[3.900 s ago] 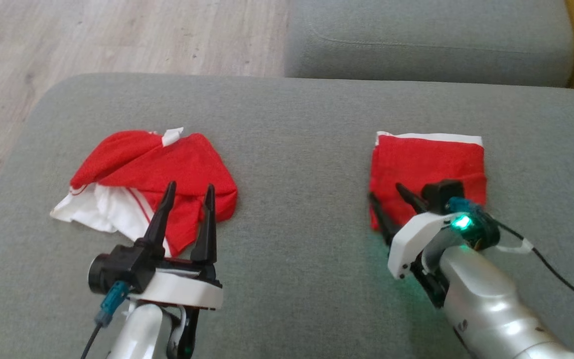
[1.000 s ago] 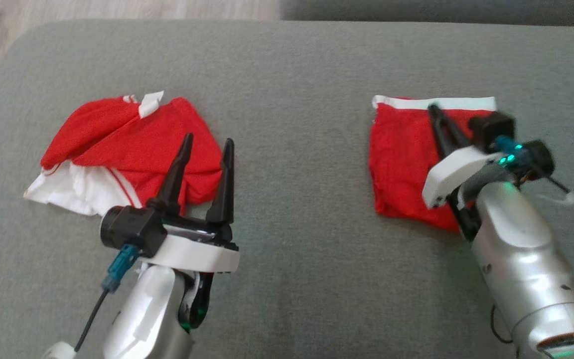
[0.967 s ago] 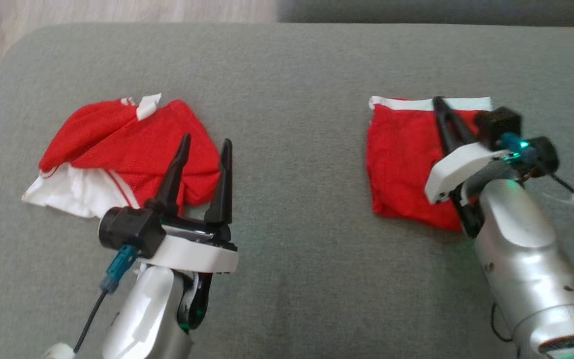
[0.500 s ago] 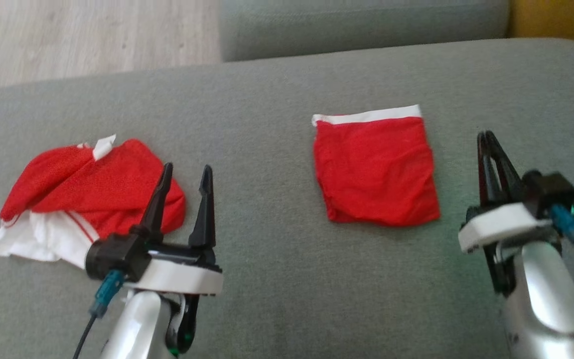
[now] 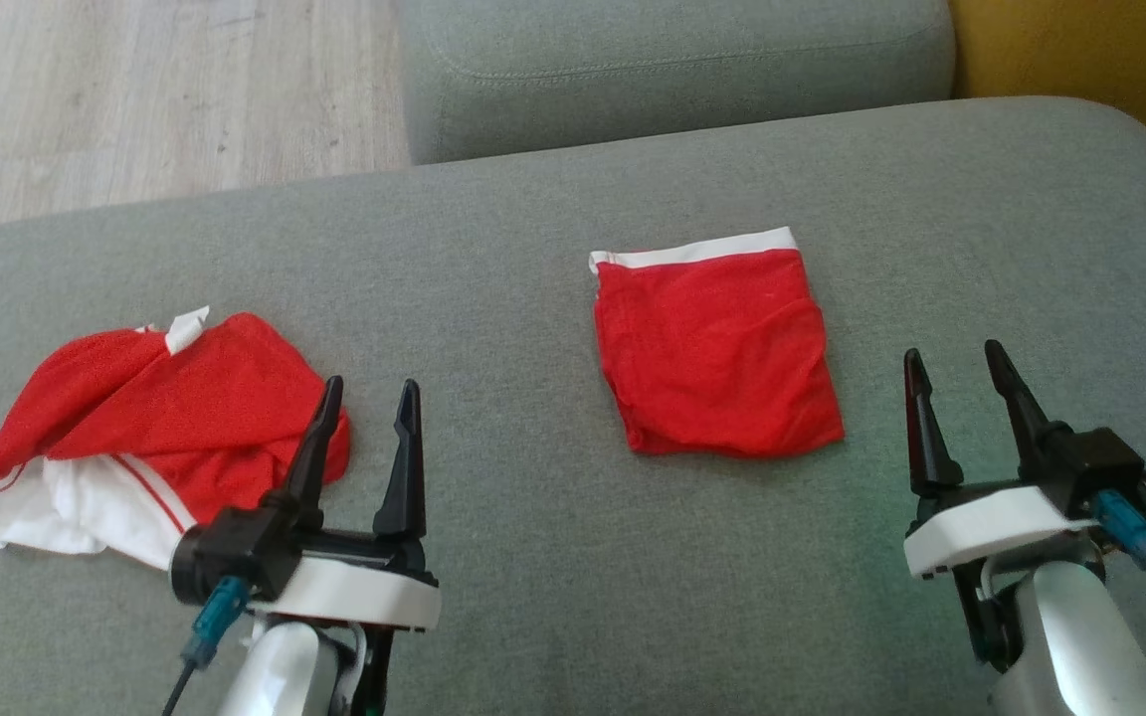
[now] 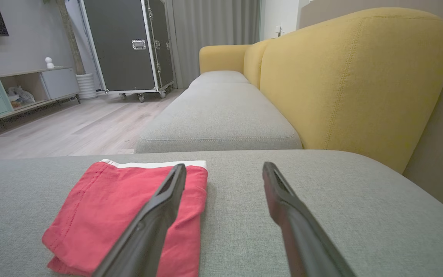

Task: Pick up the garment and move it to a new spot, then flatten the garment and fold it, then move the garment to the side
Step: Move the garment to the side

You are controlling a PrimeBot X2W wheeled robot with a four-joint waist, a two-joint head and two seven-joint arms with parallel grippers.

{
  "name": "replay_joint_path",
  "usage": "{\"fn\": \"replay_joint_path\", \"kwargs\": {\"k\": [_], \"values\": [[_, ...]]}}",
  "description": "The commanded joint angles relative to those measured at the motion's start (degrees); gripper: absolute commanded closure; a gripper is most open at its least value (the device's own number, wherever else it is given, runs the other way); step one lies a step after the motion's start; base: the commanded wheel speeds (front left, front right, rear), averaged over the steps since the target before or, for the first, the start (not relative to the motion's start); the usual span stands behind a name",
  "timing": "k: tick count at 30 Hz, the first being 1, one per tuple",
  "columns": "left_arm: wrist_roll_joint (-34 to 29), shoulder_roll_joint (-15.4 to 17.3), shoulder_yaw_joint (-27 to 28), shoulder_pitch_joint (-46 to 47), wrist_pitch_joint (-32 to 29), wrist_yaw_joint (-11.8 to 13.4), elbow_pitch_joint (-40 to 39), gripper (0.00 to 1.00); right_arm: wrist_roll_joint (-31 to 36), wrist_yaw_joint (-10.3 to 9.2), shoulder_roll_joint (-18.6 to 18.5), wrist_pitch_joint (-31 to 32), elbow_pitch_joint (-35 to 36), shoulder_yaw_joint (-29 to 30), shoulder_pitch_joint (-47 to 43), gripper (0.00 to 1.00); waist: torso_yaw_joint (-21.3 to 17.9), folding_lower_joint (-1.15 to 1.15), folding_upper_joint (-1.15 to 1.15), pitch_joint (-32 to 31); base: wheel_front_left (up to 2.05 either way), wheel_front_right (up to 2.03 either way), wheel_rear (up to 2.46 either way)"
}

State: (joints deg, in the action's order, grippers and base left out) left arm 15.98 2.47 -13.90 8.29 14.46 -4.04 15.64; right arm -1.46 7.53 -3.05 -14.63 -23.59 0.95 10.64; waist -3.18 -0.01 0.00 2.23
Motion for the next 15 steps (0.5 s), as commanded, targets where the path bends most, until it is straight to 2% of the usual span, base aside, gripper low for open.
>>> {"fn": "replay_joint_path", "kwargs": {"k": [1, 7, 15], "values": [[-0.2, 0.4, 1.9, 1.6, 0.5, 0.2, -2.0, 0.00, 0.1, -0.04, 0.2, -0.4, 2.1, -1.3, 2.4, 0.00, 0.2, 0.01, 0.00, 0.3, 0.00, 0.00, 0.00], [-0.5, 0.4, 1.3, 2.7, 0.5, 0.0, -2.1, 0.00, 1.7, -0.04, 0.2, 0.2, -0.9, -1.1, 4.7, 0.00, 1.8, 0.01, 0.00, 2.2, 0.00, 0.00, 0.00], [-0.3, 0.4, -0.5, 5.0, 0.5, -0.2, -1.9, 0.00, 0.7, -0.04, 0.2, 4.9, -11.9, -0.7, 13.3, 0.00, 5.1, 0.01, 0.00, 6.7, 0.00, 0.00, 0.00]]}}
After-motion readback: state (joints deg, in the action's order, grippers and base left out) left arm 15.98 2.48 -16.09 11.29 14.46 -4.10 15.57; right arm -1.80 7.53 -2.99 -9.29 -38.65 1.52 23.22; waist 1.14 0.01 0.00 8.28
